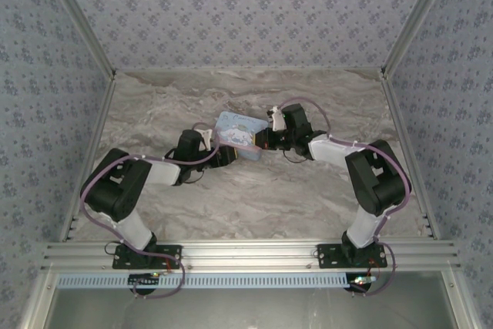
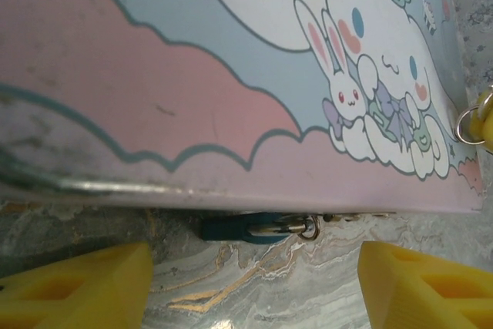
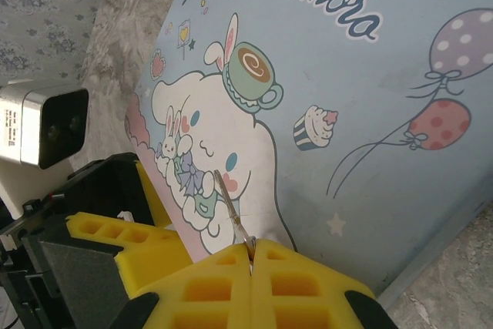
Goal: Unlock the padlock with the key
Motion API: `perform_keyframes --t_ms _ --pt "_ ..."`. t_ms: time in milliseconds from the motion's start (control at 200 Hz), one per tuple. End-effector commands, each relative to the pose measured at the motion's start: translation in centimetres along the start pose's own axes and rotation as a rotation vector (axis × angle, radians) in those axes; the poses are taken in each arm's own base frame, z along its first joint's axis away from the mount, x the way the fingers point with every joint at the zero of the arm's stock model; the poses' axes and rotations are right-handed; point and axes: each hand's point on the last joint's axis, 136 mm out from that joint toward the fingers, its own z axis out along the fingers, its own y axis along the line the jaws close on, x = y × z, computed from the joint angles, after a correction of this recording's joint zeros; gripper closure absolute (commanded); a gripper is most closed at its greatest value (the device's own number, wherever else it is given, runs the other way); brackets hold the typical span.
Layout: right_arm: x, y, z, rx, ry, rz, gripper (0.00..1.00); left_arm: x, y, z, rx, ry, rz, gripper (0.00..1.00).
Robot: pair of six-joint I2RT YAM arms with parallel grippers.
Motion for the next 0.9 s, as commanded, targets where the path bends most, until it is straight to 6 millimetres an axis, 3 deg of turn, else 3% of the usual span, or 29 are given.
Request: perform_keyframes --t_ms 0,894 --pt "1.6 -1.7 0.7 0.068 0.059 0.018 1.0 -0.4 -1.1 0.8 0.047 0.006 0.025 0.31" --pt "1.7 -1.2 0.9 0.044 0.054 0.009 1.0 1.6 -2.7 3.4 0.094 0.038 -0.039 0.51"
